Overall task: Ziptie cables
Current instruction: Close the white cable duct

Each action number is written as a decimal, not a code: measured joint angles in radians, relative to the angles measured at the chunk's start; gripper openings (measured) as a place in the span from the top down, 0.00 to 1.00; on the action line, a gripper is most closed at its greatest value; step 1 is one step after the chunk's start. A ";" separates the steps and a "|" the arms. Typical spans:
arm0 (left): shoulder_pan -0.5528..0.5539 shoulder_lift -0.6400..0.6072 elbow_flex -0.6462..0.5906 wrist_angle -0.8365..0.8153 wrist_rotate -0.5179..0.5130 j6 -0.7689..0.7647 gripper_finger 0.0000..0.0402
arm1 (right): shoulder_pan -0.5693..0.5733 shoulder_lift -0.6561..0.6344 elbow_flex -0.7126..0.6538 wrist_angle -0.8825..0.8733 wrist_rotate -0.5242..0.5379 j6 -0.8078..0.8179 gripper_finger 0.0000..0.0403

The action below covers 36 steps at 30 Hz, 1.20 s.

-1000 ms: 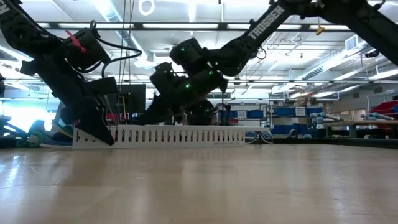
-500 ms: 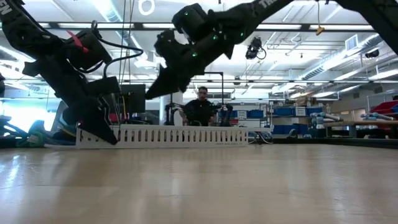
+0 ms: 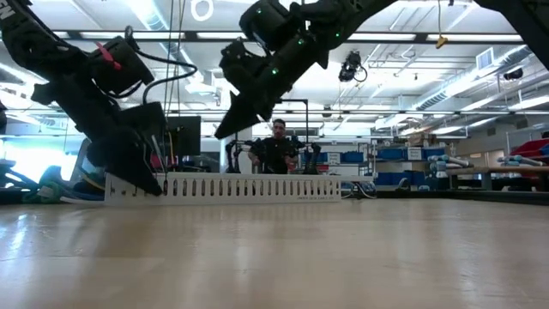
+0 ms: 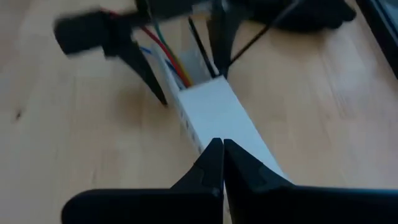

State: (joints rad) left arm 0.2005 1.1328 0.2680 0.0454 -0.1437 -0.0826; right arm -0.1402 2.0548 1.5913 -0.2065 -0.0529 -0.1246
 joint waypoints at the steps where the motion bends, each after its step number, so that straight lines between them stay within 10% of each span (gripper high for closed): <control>1: 0.000 -0.021 0.000 -0.017 -0.001 0.000 0.16 | 0.000 0.000 0.000 -0.014 0.007 0.001 1.00; 15: -0.082 -0.364 0.000 -0.263 -0.069 -0.105 0.17 | -0.096 -0.213 -0.302 0.007 0.006 0.040 1.00; 22: -0.140 -0.377 0.000 -0.336 -0.090 -0.190 0.17 | -0.173 -0.303 -0.529 0.269 -0.051 0.144 1.00; 36: -0.217 -0.374 -0.049 -0.389 -0.221 -0.341 0.17 | -0.143 -0.221 -0.529 0.427 -0.082 0.133 1.00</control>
State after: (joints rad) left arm -0.0162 0.7590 0.2185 -0.3440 -0.3648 -0.4236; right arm -0.2832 1.8341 1.0618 0.2202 -0.1346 0.0085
